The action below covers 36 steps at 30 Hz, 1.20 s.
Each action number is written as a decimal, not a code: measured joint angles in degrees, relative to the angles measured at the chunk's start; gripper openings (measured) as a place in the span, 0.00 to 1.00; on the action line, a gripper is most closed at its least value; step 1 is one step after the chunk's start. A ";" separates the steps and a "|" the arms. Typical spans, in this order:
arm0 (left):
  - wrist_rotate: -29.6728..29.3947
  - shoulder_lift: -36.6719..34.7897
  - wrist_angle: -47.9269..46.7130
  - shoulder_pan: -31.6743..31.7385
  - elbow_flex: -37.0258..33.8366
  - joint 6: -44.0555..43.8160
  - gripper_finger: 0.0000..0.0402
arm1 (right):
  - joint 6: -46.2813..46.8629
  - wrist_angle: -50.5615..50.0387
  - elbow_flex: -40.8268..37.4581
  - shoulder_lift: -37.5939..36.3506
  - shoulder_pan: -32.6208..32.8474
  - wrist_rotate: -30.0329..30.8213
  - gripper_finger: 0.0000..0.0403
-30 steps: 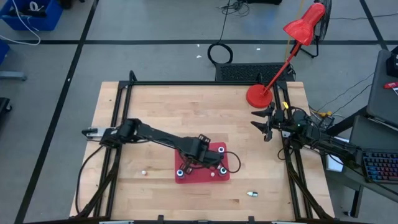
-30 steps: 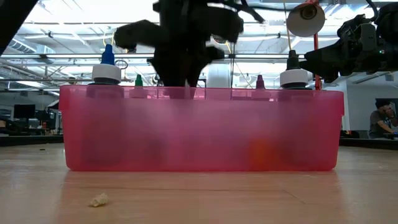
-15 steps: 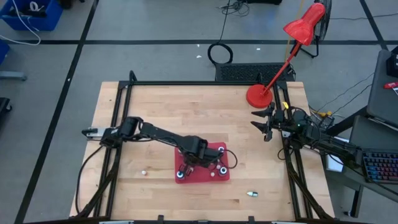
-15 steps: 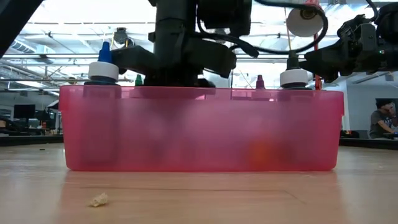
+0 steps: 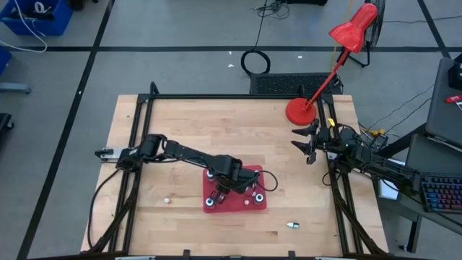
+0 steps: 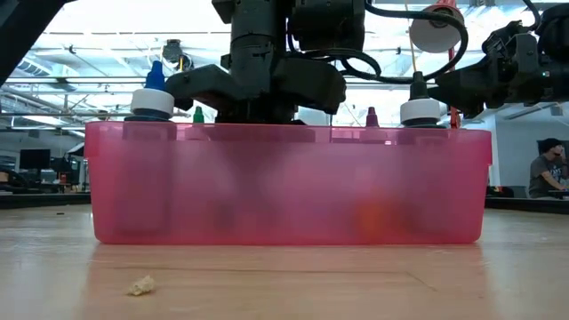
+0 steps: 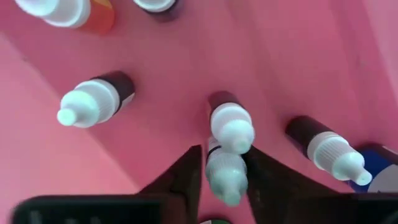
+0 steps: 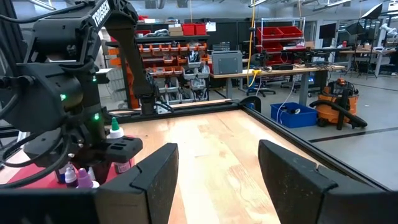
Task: Pick & Place food coloring
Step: Put the small purple food coloring bottle into the pink bin, then put the small orange food coloring bottle into the pink bin
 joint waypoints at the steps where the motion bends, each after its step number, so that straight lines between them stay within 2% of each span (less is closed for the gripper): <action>1: 0.00 0.00 -0.03 -0.01 0.00 -0.34 0.31 | -0.02 0.00 0.00 0.00 0.00 0.00 0.52; 5: -0.16 0.00 -0.11 -0.01 0.00 -1.23 0.45 | -0.01 0.00 0.00 0.00 0.01 0.00 0.52; 9: -0.38 -0.23 -0.42 0.03 0.07 -1.44 0.53 | 0.00 0.00 0.00 0.00 0.02 0.00 0.52; 13: -3.54 -2.56 -0.29 0.13 0.11 -2.51 0.55 | -0.01 0.00 0.00 0.00 0.01 0.00 0.52; 17: -10.01 -7.46 -0.62 0.14 0.20 -4.97 0.55 | 0.00 -0.02 0.00 0.00 0.00 0.00 0.52; 20: -11.37 -11.56 -2.10 0.21 0.22 -7.93 0.54 | -0.01 -0.01 0.00 0.00 0.01 0.00 0.52; 25: -11.25 -18.79 -6.63 -0.54 0.37 -16.50 0.54 | 0.00 -0.01 0.02 0.00 0.00 0.02 0.52; 29: -11.09 -22.50 -14.38 -2.31 0.37 -25.09 0.55 | -0.01 0.05 0.06 0.00 0.00 0.01 0.52; 34: -10.90 -23.48 -24.46 -8.06 0.10 -38.98 0.55 | 0.00 0.04 0.07 0.00 0.01 0.00 0.52; 36: -10.56 -23.69 -25.36 -11.45 -1.27 -44.30 0.55 | 0.00 0.02 0.07 0.00 0.02 0.00 0.52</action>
